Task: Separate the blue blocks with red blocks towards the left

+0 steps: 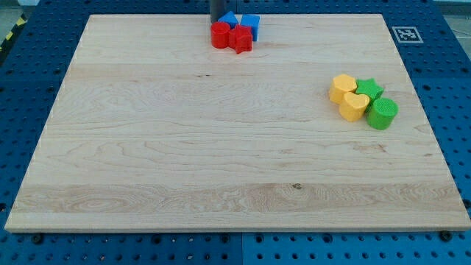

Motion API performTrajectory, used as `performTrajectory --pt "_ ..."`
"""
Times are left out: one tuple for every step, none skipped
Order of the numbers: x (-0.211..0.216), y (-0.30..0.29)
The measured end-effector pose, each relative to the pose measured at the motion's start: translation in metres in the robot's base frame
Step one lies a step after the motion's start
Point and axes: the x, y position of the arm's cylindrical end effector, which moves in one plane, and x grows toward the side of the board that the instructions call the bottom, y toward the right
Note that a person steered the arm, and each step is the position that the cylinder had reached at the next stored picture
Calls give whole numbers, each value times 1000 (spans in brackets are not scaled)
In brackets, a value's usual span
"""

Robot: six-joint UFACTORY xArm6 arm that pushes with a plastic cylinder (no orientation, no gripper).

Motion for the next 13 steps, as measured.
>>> performTrajectory --pt "-1 0" --pt "-16 2" --pt "-16 48" --pt "-6 106" --pt "17 145" --pt "60 147" --pt "71 144" --pt "55 136" --pt "35 125" --pt "17 114" --pt "12 86" --pt "12 62" --pt "12 71"
